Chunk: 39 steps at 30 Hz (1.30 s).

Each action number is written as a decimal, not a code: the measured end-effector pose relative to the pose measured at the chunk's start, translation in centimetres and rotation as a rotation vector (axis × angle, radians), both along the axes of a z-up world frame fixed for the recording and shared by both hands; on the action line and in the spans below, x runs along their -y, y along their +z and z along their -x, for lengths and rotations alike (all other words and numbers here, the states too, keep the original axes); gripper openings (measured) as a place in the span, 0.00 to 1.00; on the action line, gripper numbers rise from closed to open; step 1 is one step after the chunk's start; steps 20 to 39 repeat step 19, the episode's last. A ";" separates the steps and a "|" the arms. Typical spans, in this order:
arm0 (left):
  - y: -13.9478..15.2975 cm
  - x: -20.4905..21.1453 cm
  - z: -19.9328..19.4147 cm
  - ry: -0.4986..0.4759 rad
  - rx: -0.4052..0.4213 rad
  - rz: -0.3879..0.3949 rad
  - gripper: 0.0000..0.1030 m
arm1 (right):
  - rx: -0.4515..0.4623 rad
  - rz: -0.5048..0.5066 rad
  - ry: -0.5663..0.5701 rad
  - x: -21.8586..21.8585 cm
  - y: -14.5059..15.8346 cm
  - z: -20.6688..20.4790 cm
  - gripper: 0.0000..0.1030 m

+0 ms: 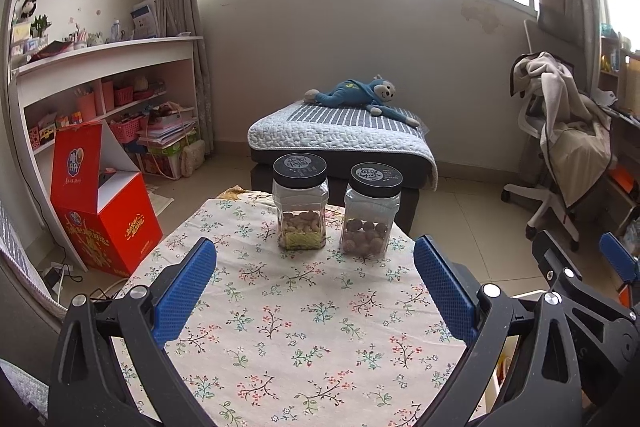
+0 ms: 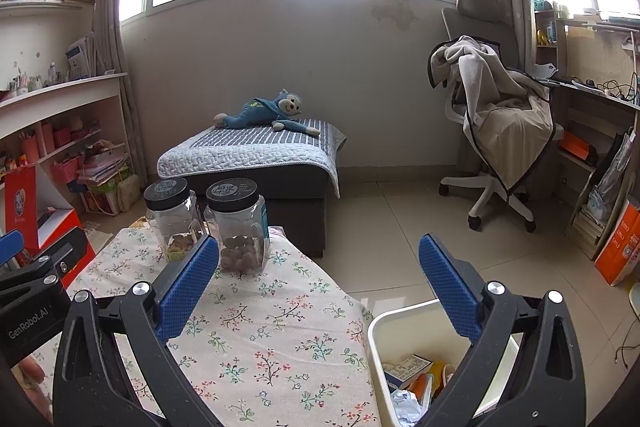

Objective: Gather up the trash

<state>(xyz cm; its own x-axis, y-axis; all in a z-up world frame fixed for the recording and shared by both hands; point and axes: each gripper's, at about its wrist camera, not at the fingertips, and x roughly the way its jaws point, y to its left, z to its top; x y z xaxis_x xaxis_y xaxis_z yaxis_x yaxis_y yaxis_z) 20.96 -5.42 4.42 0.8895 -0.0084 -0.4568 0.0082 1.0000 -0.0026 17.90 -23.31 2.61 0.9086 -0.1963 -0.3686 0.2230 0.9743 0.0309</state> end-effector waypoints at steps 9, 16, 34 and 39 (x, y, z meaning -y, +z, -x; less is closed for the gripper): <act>-0.1 0.0 -0.1 0.000 -0.005 0.009 0.93 | 0.002 0.004 -0.005 0.2 -0.2 0.0 0.93; 0.0 0.6 0.3 0.029 0.010 -0.027 0.93 | 0.005 0.002 -0.014 0.4 -0.1 0.0 0.93; -0.2 0.4 0.0 0.042 -0.006 -0.013 0.93 | 0.001 -0.001 -0.017 0.5 0.0 0.0 0.93; -0.2 0.4 0.0 0.042 -0.006 -0.013 0.93 | 0.001 -0.001 -0.017 0.5 0.0 0.0 0.93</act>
